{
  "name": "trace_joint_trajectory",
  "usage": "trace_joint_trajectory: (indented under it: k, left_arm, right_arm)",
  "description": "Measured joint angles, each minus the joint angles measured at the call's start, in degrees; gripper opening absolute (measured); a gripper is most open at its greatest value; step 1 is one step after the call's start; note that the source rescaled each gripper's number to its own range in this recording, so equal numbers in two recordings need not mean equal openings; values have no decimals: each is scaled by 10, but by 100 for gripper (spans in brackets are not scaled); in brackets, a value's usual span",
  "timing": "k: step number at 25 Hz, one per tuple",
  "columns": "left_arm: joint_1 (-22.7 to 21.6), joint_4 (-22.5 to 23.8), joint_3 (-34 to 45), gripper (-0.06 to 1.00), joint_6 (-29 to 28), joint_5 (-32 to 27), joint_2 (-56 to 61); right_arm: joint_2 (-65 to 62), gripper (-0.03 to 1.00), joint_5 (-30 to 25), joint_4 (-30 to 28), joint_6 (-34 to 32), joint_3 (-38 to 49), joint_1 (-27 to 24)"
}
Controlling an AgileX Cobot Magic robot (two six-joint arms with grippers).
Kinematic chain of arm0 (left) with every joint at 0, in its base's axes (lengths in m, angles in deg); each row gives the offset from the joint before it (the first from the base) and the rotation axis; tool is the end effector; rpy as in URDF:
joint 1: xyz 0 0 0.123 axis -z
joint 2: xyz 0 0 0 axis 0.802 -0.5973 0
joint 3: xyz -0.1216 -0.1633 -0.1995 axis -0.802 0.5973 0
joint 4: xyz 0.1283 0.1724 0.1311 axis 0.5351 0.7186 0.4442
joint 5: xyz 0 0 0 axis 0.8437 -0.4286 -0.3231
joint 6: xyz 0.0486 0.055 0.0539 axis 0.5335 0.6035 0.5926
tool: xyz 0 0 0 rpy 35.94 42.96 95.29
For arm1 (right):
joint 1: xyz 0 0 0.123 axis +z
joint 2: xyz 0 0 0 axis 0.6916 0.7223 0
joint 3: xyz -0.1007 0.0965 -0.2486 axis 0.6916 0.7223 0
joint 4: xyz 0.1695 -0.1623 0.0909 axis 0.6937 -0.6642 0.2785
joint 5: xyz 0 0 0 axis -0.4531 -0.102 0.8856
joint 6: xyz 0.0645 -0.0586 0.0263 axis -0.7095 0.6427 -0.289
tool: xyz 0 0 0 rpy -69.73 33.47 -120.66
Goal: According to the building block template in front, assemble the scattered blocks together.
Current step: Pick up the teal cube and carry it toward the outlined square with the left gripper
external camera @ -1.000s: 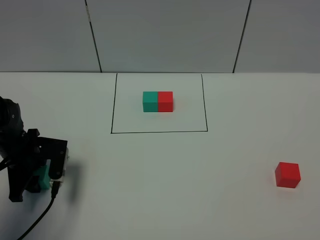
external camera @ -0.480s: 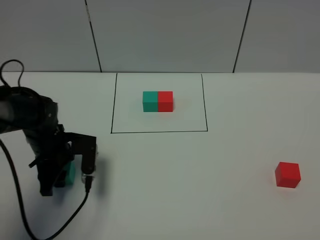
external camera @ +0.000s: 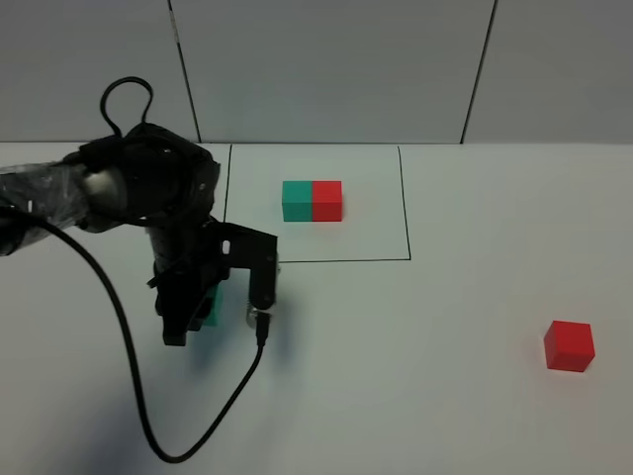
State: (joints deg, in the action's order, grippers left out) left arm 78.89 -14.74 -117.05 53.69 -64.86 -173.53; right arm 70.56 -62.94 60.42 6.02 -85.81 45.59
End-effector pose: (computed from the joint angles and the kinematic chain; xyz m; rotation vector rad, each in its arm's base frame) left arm 0.3799 -0.1726 0.1472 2.1954 2.1453 0.1857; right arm 0.0005 -0.0094 0.2762 0.0943 2.0844 -0.0517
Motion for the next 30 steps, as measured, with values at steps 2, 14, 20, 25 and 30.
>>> trace_joint_trajectory:
  k: [2, 14, 20, 25, 30]
  left_arm:
    - [15, 0, -33, 0, -13, -16, -21]
    - [97, -53, -189, 0, -30, -31, -105]
    - [99, -71, -202, 0, -49, -22, -131]
    - [101, -82, -202, 0, -60, -13, -137]
    - [101, -108, -202, 0, -50, -10, -142]
  right_arm:
    - [0, 57, 0, 0, 0, 0, 0]
    - [0, 57, 0, 0, 0, 0, 0]
    - [0, 57, 0, 0, 0, 0, 0]
    - [0, 57, 0, 0, 0, 0, 0]
    - [0, 57, 0, 0, 0, 0, 0]
